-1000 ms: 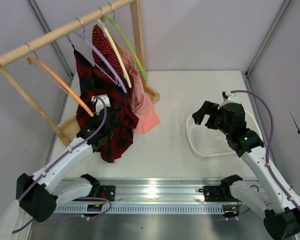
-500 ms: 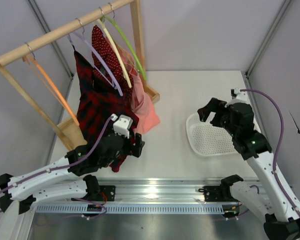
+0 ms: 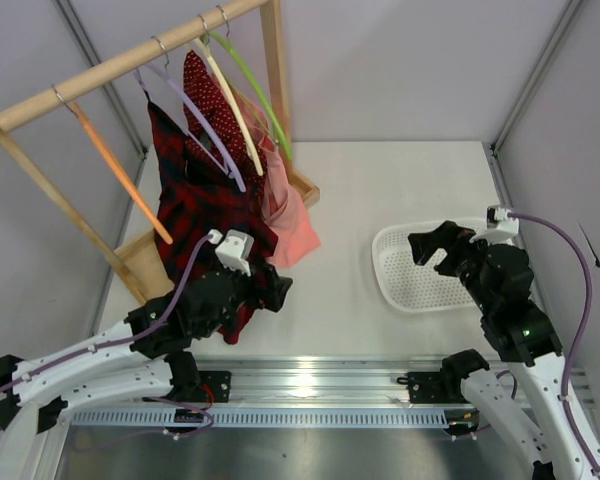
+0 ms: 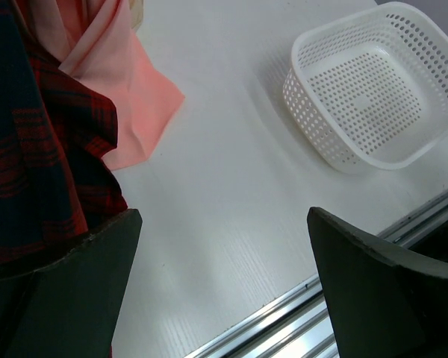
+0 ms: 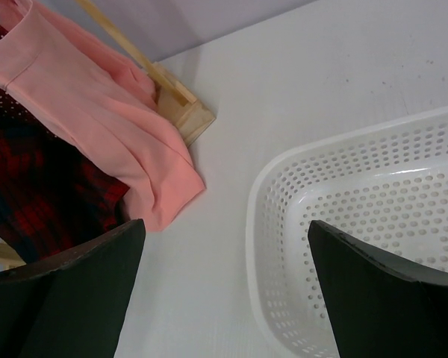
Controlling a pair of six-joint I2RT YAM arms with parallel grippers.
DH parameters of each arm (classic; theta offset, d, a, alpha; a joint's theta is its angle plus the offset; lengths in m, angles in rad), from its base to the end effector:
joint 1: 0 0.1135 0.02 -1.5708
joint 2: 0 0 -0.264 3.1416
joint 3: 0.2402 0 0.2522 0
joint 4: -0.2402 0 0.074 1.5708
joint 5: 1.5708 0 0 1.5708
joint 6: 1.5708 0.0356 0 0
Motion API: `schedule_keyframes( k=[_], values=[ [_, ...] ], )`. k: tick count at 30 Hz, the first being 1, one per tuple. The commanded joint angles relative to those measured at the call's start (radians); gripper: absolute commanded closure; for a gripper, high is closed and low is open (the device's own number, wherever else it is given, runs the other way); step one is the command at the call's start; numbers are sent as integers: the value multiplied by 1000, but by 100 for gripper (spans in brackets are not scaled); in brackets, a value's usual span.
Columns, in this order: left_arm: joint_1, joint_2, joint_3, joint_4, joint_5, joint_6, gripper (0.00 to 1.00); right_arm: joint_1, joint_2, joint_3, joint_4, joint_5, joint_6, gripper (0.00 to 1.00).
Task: Place the skirt on the hanger
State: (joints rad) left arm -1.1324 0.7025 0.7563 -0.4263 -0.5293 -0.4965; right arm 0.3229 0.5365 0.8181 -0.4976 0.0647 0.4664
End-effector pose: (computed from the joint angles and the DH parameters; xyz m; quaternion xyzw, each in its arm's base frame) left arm 0.0831 -0.1349 0.3190 0.1091 0.8032 -0.2477 0.5307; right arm 0.1133 0.0355 0.3507 0.0761 0.7753 0.2176 0.5880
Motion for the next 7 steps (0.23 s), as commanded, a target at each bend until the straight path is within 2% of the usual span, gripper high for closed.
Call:
schedule_keyframes(
  k=[1,7],
  values=[
    [13,-37,-14,34,-26,-40,0,-2,10,10,11,-19,3,1],
    [40,-44,-21,32,-14,-45,0,-1,42,26,21,-22,1,1]
  ],
)
